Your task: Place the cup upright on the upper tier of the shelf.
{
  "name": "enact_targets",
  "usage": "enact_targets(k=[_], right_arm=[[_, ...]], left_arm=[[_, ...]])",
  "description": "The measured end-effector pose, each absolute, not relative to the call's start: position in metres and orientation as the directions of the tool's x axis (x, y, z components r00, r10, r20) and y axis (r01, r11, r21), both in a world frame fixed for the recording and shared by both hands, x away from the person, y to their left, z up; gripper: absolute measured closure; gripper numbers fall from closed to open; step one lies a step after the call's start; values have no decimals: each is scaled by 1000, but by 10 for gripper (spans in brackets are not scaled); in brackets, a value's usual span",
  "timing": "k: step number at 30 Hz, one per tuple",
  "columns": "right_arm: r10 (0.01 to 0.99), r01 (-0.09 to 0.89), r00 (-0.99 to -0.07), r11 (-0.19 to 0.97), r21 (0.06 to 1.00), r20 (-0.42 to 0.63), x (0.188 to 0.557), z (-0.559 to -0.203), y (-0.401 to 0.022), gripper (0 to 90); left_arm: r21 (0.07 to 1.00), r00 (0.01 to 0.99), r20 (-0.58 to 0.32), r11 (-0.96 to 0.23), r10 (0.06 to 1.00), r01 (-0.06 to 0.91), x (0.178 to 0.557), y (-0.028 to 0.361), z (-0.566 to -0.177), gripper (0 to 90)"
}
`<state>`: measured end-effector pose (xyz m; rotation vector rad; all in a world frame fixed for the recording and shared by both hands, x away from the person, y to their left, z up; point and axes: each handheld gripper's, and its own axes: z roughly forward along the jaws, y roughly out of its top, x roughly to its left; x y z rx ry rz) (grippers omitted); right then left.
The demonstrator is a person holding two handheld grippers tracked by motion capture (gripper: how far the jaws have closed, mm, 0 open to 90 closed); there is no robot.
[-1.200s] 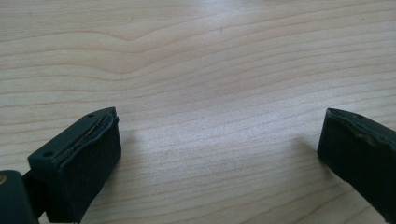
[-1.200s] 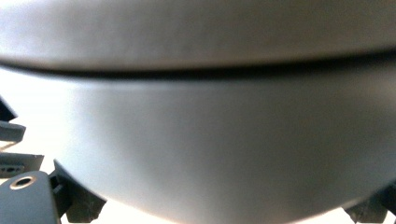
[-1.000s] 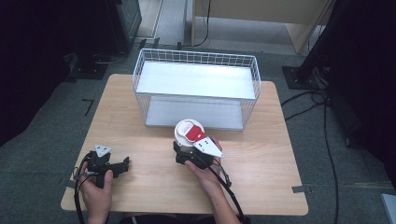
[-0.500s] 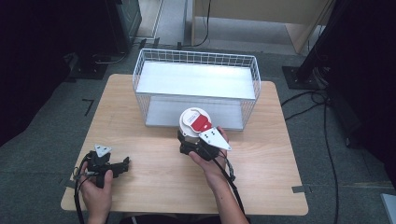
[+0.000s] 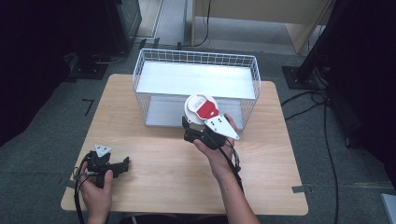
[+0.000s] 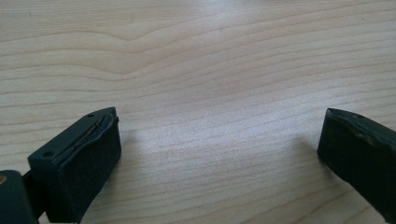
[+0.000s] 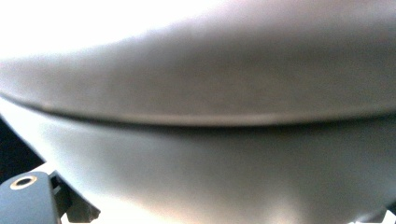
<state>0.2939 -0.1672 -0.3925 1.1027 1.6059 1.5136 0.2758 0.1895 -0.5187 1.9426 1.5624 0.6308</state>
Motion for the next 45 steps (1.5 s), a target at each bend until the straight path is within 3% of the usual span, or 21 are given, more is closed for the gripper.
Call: enact_targets(k=[24, 45], right_arm=[[908, 69, -417, -15, 997, 42, 323, -327, -174, 92], [939, 93, -344, 8, 996, 25, 380, -309, -183, 92]], left_arm=[[683, 209, 13, -162, 978, 713, 276, 189, -519, 0], [684, 208, 12, -160, 978, 712, 276, 189, -519, 0]])
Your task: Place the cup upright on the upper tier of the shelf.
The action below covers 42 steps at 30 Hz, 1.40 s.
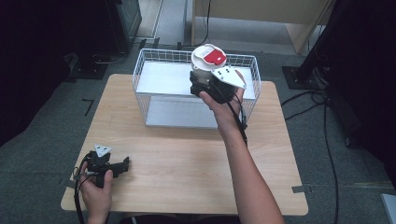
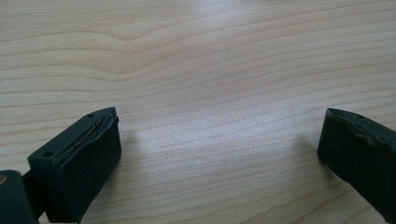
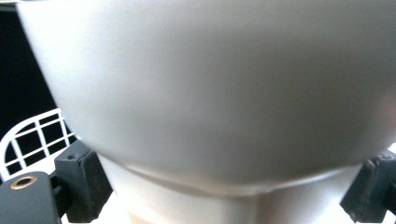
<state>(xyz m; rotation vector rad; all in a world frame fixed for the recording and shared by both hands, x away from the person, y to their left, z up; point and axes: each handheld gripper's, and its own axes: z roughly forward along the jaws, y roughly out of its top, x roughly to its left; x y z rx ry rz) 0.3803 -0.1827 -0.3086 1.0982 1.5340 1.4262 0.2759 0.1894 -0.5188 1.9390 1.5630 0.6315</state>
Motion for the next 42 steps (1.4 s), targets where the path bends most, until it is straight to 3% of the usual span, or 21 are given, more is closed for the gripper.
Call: enact_targets(k=[28, 42], right_arm=[[963, 166, -264, -8, 986, 52, 436, -316, -191, 92], [950, 181, -302, -19, 983, 74, 437, -316, -196, 80]], left_arm=[[685, 206, 10, -157, 978, 712, 276, 189, -519, 0], [684, 207, 9, -157, 978, 712, 276, 189, -519, 0]])
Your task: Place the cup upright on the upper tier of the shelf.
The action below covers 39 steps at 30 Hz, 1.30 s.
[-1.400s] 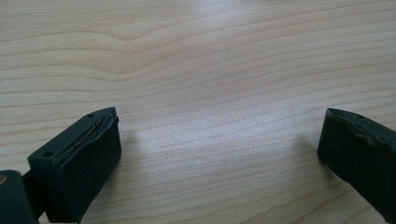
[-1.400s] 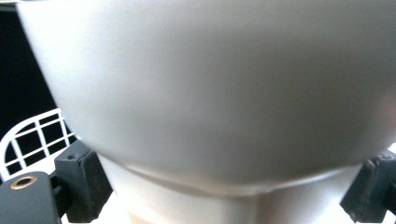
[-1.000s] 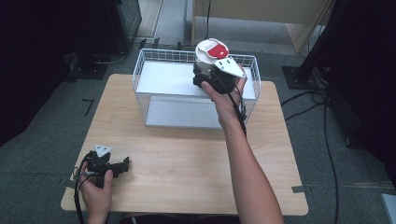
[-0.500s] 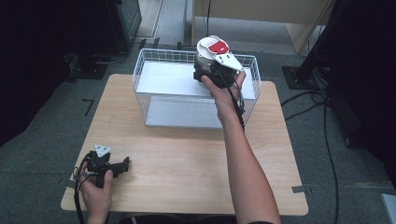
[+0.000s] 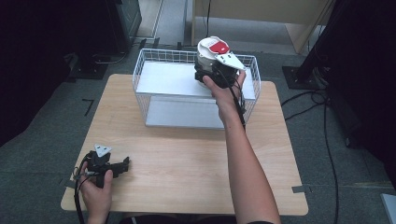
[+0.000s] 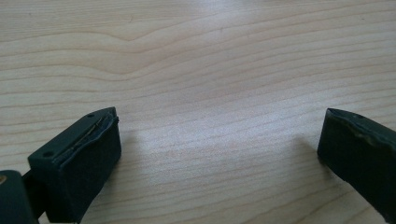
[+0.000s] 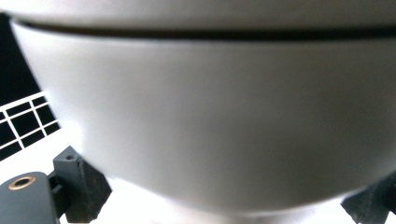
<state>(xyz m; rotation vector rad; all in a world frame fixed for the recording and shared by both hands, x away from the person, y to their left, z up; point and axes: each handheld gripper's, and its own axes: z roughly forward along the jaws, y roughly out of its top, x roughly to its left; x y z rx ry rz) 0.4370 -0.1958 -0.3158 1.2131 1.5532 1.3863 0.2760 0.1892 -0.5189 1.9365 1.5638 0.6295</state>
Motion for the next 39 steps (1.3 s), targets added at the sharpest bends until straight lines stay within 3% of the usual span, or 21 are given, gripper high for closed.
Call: enact_targets(k=[9, 21, 23, 24, 39], right_arm=[[943, 173, -321, -32, 984, 88, 432, -315, -198, 58], [946, 160, -317, -19, 987, 70, 426, -316, -200, 113], [945, 161, -318, -27, 987, 78, 425, -317, -200, 106], [942, 155, -326, -30, 987, 80, 422, -317, -201, 7], [934, 128, -352, -15, 992, 60, 391, -323, -215, 0]], left_arm=[[685, 207, 9, -157, 978, 712, 276, 189, -519, 0], [686, 205, 8, -155, 979, 711, 276, 189, -519, 0], [686, 205, 8, -155, 979, 711, 276, 189, -519, 0], [686, 206, 8, -155, 979, 711, 276, 189, -519, 0], [684, 208, 12, -159, 978, 712, 276, 189, -519, 0]])
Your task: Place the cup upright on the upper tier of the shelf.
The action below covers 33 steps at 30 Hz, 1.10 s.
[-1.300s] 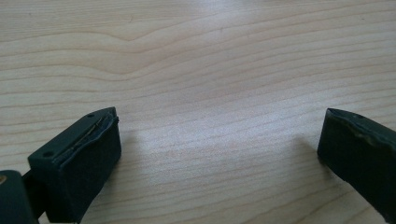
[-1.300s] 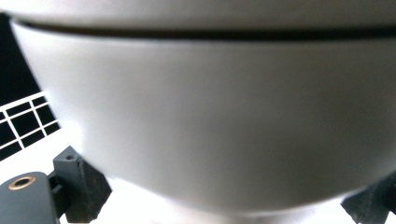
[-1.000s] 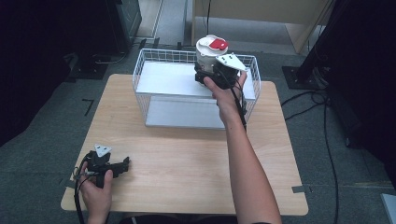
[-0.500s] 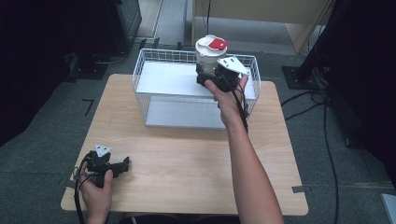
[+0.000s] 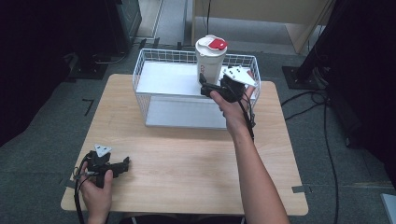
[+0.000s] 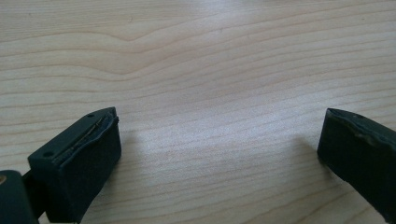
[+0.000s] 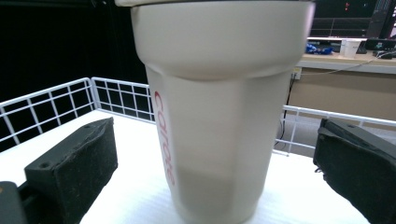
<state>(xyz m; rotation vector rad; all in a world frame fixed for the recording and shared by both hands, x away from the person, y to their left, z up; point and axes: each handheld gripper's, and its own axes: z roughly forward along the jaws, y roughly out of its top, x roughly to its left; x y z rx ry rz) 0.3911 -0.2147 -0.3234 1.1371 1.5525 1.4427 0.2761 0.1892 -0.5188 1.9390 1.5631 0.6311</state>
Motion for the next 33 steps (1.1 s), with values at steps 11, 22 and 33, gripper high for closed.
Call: enact_targets(k=[11, 22, 33], right_arm=[[927, 103, -375, 25, 994, 15, 357, -324, -230, 0], [925, 91, -381, 48, 995, -10, 323, -337, -250, 0], [935, 104, -354, 47, 993, -7, 291, -357, -277, 0]], left_arm=[[685, 206, 9, -157, 978, 711, 276, 189, -519, 0], [685, 207, 9, -157, 978, 712, 276, 189, -519, 0], [681, 210, 13, -163, 978, 714, 276, 190, -519, 0]])
